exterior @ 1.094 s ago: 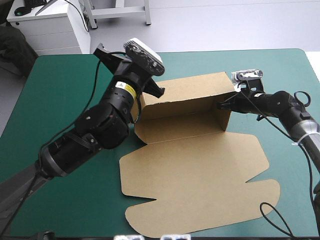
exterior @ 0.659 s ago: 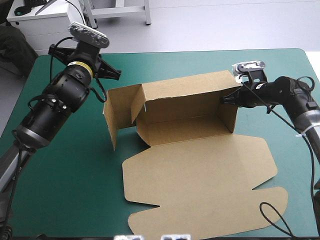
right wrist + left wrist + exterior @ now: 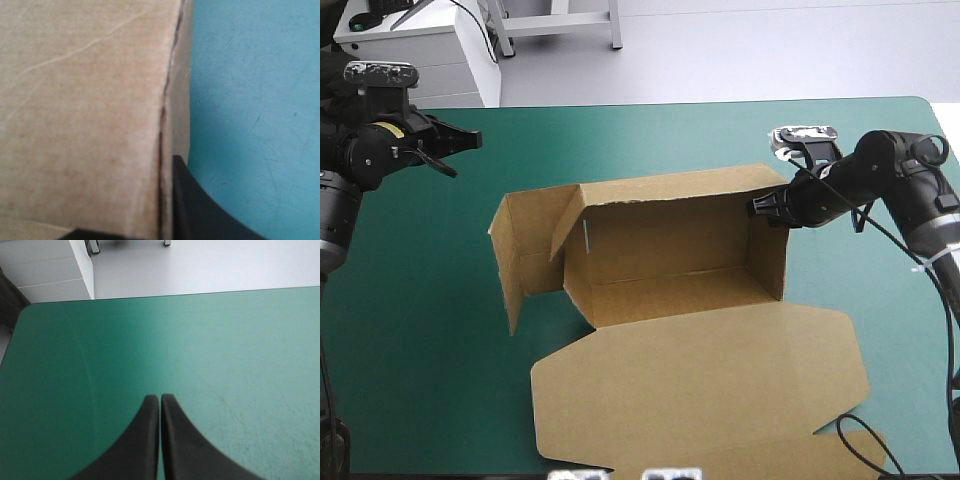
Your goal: Fold the box
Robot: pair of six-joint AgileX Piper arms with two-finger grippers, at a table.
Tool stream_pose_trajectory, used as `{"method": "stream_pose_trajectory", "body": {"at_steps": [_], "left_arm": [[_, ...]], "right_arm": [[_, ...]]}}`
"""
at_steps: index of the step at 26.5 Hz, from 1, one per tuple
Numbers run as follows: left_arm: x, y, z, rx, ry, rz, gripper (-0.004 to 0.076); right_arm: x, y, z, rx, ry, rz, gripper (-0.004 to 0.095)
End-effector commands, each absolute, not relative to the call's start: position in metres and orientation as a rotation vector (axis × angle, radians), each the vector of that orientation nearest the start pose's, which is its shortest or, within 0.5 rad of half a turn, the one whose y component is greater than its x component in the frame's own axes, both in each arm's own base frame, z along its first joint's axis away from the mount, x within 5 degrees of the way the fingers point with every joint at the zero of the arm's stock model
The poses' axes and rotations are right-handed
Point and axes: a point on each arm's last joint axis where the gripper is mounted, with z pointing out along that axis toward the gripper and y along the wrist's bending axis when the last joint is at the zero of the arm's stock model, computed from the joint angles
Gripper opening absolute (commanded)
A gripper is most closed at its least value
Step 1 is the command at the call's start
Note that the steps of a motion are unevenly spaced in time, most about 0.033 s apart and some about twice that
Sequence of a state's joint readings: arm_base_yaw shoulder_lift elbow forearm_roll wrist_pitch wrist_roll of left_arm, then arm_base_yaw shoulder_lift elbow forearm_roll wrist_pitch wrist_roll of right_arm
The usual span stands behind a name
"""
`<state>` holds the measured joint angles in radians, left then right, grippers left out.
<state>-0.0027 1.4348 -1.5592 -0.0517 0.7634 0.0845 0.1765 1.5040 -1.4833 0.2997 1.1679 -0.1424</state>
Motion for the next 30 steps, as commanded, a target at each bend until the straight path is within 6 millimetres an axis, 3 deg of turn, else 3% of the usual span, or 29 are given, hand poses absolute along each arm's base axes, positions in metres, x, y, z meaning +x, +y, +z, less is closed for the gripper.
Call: {"method": "stream_pose_trajectory", "body": {"at_steps": [1,5,11,16,23,30], "left_arm": [[0.307,-0.001,0.457,0.050,2.017,-0.061,0.0000],[0.306,-0.004,0.455,0.073,2.035,-0.085,0.0000],[0.304,-0.008,0.453,0.095,2.067,-0.138,0.0000],[0.304,-0.009,0.452,0.098,2.070,-0.160,0.0000],[0.303,-0.009,0.451,0.108,2.086,-0.151,0.0000],[0.303,-0.009,0.449,0.118,2.112,-0.153,0.0000]], "right_arm": [[0.281,0.076,0.391,-0.342,2.623,0.428,0.0001],[0.285,0.077,0.388,-0.319,2.627,0.433,0.0001],[0.316,0.082,0.360,-0.286,2.656,0.432,0.0001],[0.337,0.085,0.345,-0.267,2.609,0.424,0.0001],[0.358,0.087,0.342,-0.298,2.449,0.399,0.0014],[0.378,0.088,0.328,-0.265,2.393,0.374,0.0230]]}}
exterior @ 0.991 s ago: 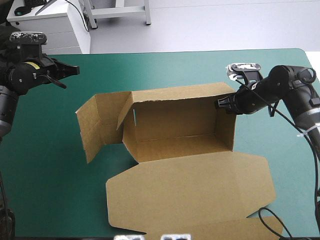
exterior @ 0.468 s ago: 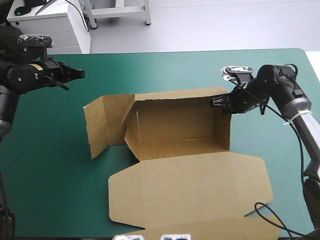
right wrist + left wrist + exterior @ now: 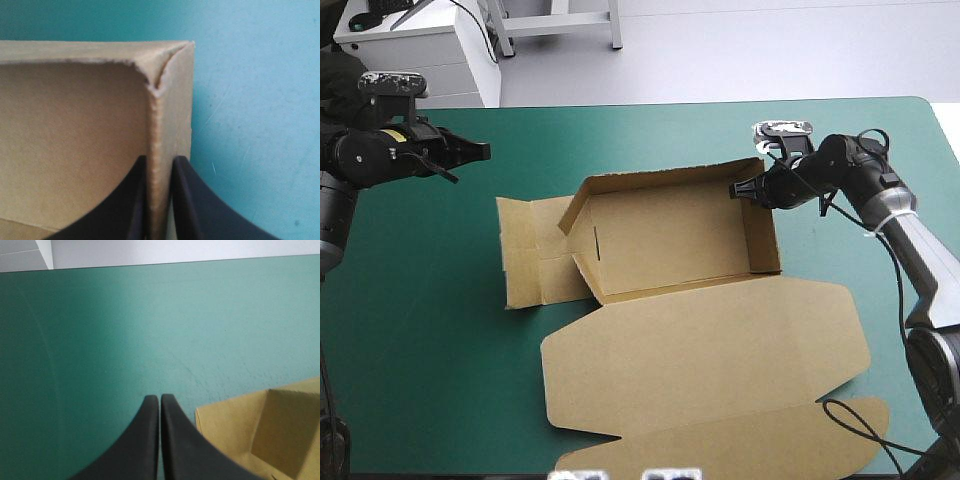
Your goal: Fold the box
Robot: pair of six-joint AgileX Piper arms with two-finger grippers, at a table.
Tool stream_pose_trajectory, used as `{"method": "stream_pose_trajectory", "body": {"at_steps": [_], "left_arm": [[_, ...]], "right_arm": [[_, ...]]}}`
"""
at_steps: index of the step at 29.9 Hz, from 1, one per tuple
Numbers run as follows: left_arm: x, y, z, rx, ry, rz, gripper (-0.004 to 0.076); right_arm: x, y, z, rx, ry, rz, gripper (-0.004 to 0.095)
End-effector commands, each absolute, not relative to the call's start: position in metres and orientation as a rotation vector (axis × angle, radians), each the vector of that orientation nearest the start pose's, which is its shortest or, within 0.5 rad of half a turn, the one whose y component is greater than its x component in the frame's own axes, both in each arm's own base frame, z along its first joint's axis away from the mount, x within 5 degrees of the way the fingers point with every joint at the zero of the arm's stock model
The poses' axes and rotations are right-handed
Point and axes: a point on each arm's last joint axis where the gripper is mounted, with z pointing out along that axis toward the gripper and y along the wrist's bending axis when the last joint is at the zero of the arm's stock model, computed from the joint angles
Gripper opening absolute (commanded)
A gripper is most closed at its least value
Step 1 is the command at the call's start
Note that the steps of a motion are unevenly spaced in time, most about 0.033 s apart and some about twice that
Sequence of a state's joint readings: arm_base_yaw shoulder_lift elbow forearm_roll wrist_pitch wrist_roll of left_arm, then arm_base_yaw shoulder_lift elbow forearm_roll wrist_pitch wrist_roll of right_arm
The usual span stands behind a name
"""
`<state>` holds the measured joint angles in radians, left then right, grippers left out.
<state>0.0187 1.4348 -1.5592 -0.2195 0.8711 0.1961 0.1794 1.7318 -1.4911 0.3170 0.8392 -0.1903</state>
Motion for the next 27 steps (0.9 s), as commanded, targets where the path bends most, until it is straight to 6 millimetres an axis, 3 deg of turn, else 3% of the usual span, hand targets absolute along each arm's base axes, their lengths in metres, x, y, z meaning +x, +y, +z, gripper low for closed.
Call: {"method": "stream_pose_trajectory", "body": {"at_steps": [1,7,11,21,24,27], "left_arm": [[0.302,-0.009,0.448,0.119,2.117,-0.154,0.0000],[0.301,-0.010,0.447,0.124,2.137,-0.158,0.0000],[0.300,-0.010,0.445,0.128,2.157,-0.161,0.0000],[0.299,-0.010,0.444,0.133,2.177,-0.165,-0.0001],[0.299,-0.010,0.444,0.133,2.180,-0.166,-0.0001],[0.299,-0.010,0.443,0.134,2.184,-0.166,-0.0001]], "right_arm": [[0.379,0.089,0.326,-0.274,2.395,0.370,0.0267],[0.385,0.089,0.328,-0.323,2.361,0.342,0.0335],[0.387,0.090,0.351,-0.352,2.315,0.334,0.0338],[0.375,0.085,0.432,-0.430,2.200,0.261,0.0337],[0.371,0.082,0.441,-0.404,2.219,0.244,0.0336],[0.368,0.077,0.437,-0.426,2.277,0.172,0.0331]]}}
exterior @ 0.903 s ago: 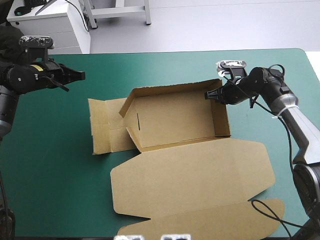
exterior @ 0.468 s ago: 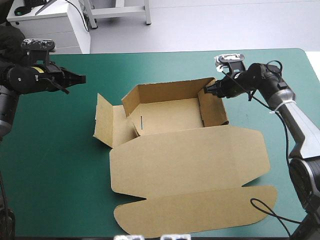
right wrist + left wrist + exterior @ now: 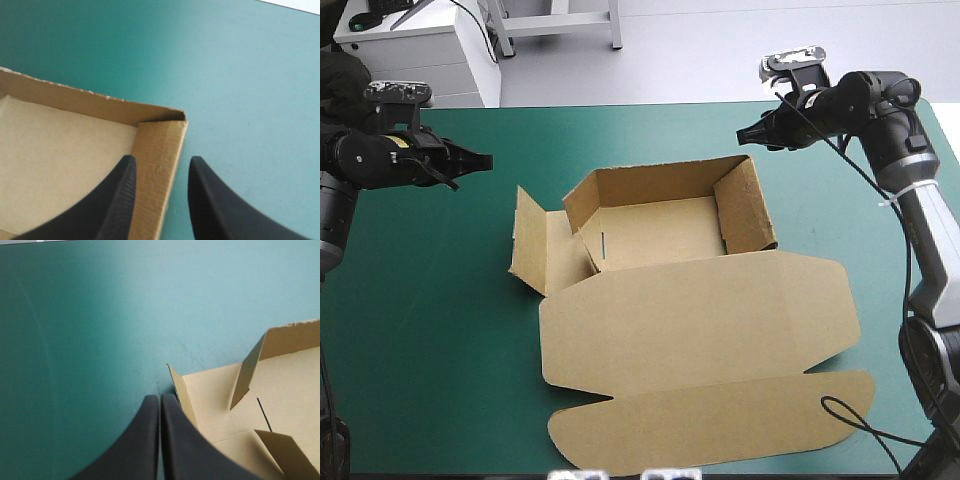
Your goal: Fold the box
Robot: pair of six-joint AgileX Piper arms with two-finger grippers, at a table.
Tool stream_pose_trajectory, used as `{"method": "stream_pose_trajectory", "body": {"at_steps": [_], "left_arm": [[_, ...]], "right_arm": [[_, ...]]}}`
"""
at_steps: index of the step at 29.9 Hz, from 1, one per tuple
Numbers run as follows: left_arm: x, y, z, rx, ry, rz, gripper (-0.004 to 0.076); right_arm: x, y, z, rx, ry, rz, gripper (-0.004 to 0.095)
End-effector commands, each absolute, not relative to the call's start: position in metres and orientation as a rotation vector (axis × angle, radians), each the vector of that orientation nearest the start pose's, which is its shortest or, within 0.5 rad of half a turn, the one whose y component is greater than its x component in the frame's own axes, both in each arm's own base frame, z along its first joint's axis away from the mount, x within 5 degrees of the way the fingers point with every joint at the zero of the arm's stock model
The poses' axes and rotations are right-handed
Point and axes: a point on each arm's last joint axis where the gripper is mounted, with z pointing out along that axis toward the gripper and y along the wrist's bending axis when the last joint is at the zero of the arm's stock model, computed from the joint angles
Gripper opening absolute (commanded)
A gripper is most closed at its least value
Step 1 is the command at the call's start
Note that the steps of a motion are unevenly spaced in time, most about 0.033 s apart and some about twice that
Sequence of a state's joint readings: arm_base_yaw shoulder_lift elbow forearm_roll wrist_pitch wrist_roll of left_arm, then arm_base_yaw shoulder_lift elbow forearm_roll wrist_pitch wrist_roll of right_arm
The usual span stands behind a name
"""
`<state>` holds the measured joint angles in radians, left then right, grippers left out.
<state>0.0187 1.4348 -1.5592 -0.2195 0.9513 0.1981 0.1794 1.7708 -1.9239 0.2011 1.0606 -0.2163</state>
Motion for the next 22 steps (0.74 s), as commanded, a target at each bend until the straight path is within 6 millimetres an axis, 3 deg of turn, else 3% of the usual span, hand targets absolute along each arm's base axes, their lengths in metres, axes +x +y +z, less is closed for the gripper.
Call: {"method": "stream_pose_trajectory", "body": {"at_steps": [1,7,12,22], "left_arm": [[0.299,-0.011,0.443,0.134,2.185,-0.167,-0.0001],[0.298,-0.011,0.442,0.137,2.198,-0.174,-0.0003],[0.297,-0.011,0.441,0.141,2.216,-0.175,-0.0003],[0.296,-0.011,0.440,0.143,2.226,-0.177,-0.0004]], "right_arm": [[0.368,0.075,0.434,-0.419,2.313,0.147,0.0331],[0.379,0.078,0.399,-0.419,2.520,0.170,0.0331],[0.396,0.089,0.370,-0.411,2.594,0.308,0.0332],[0.420,0.094,0.326,-0.399,2.703,0.325,0.0331]]}}
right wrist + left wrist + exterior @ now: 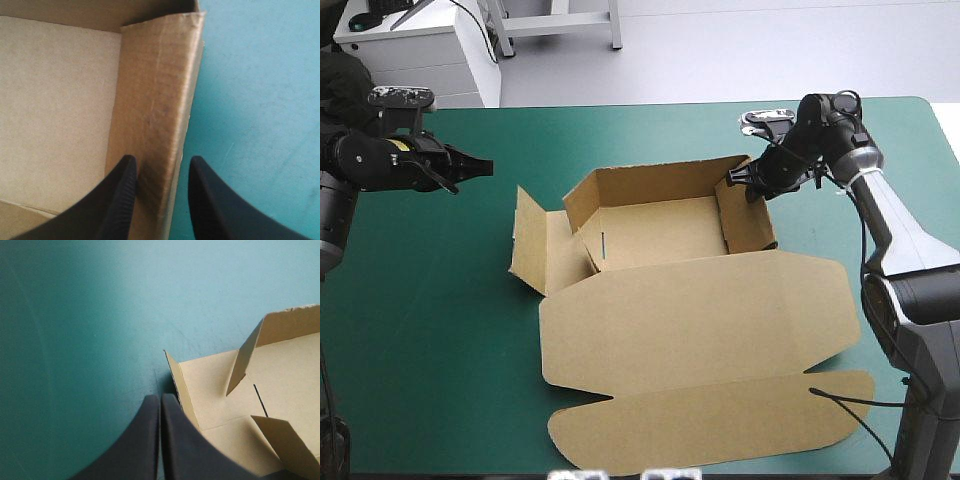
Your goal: Fold the box
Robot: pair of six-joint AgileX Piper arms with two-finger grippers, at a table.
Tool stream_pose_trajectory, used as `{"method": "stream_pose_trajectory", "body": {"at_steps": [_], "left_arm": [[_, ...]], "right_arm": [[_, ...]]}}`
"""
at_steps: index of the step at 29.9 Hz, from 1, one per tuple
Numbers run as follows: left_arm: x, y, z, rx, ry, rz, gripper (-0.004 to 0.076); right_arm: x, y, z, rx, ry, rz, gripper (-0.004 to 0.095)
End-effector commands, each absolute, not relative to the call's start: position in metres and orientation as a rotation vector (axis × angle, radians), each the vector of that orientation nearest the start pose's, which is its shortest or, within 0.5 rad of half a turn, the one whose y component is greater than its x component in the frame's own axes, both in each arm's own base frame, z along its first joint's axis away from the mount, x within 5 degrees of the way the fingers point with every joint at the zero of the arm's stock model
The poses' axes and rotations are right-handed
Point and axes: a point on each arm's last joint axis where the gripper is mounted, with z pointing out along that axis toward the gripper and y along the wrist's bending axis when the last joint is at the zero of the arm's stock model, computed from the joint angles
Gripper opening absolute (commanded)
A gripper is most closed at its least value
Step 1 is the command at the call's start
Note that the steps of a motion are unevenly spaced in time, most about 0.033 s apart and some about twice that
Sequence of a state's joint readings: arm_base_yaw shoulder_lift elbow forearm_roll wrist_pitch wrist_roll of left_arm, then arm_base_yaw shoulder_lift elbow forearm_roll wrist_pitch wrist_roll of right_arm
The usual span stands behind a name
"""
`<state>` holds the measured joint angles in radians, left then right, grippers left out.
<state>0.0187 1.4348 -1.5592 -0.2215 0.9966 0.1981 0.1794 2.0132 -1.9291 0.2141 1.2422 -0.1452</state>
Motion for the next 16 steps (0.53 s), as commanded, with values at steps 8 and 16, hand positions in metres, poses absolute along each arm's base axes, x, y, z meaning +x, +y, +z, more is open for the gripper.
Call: {"method": "stream_pose_trajectory", "body": {"at_steps": [8,16], "left_arm": [[0.299,-0.010,0.444,0.132,2.174,-0.167,-0.0008],[0.299,-0.011,0.444,0.127,2.174,-0.173,-0.0008]], "right_arm": [[0.428,0.100,0.302,-0.387,2.758,0.405,0.0300],[0.428,0.101,0.299,-0.376,2.766,0.426,-0.0017]]}}
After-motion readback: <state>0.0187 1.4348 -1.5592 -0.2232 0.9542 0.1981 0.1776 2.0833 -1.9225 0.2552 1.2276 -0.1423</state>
